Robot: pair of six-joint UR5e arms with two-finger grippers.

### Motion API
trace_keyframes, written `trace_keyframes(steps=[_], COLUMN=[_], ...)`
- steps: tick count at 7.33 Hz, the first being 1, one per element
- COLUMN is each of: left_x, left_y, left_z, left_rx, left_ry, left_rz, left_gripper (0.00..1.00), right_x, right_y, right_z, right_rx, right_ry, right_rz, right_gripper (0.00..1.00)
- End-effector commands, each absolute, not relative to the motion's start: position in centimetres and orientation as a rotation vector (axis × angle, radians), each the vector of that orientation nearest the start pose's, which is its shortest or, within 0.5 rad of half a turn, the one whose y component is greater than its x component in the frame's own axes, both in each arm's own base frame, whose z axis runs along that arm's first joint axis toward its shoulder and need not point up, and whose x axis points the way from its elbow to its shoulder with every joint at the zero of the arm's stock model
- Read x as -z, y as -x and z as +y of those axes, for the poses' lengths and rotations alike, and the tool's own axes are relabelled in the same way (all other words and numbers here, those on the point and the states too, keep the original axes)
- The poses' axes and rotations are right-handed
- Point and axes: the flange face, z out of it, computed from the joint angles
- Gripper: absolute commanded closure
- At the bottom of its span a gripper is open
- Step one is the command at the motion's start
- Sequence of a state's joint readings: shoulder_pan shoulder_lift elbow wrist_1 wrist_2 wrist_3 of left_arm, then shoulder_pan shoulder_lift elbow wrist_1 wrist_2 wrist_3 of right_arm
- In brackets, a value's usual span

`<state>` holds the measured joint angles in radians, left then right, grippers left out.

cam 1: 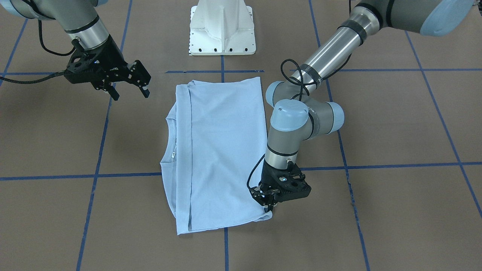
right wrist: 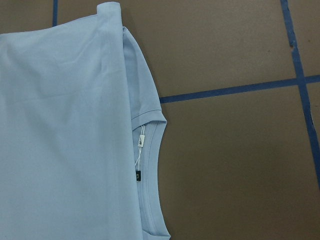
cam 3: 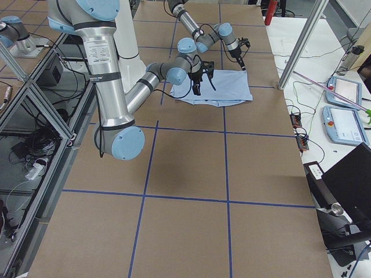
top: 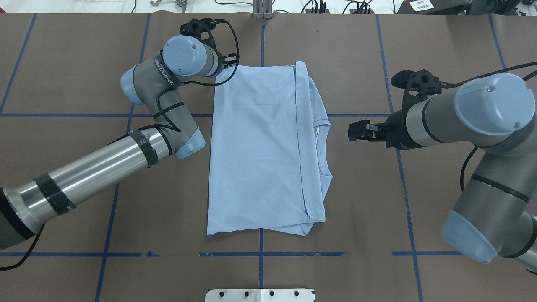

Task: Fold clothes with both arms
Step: 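Move the right gripper to the shirt's side edge while the left gripper withdraws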

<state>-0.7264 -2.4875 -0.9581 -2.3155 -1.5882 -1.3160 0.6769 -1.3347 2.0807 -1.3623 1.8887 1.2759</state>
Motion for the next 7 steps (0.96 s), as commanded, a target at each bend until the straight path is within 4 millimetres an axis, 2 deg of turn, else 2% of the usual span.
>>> trace_keyframes(steps=[1,3,4,5,6,7], left_x=[-25.9,-27.3,-26.4,-26.0,-25.0,-24.6], left_y=[-52.1,-48.4,-45.8,-43.6,-42.5,-42.7], left_z=[-66.0,-62.6,-60.1,-58.0,-56.8,-56.3], left_rx=[0.367,0.268,0.202,0.197,0.194,0.188], left_ry=[-0.506,-0.42,-0.466,-0.464,-0.467,-0.465], left_rz=[0.966,0.969,0.971,0.967,0.974,0.98], left_gripper=[0.0,0.0,0.0,0.0,0.0,0.0], right_x=[-28.7,-25.0,-23.7,-23.7,-24.3,-24.7], right_y=[36.8,42.2,45.3,48.0,50.7,52.4], right_z=[-41.5,-41.0,-40.7,-40.0,-38.1,-36.1], right_rx=[-0.186,-0.168,-0.15,-0.12,-0.007,0.088], right_ry=[-0.168,-0.201,-0.215,-0.234,-0.296,-0.341], right_rz=[-0.919,-0.819,-0.803,-0.778,-0.73,-0.664], right_gripper=[0.0,0.0,0.0,0.0,0.0,0.0])
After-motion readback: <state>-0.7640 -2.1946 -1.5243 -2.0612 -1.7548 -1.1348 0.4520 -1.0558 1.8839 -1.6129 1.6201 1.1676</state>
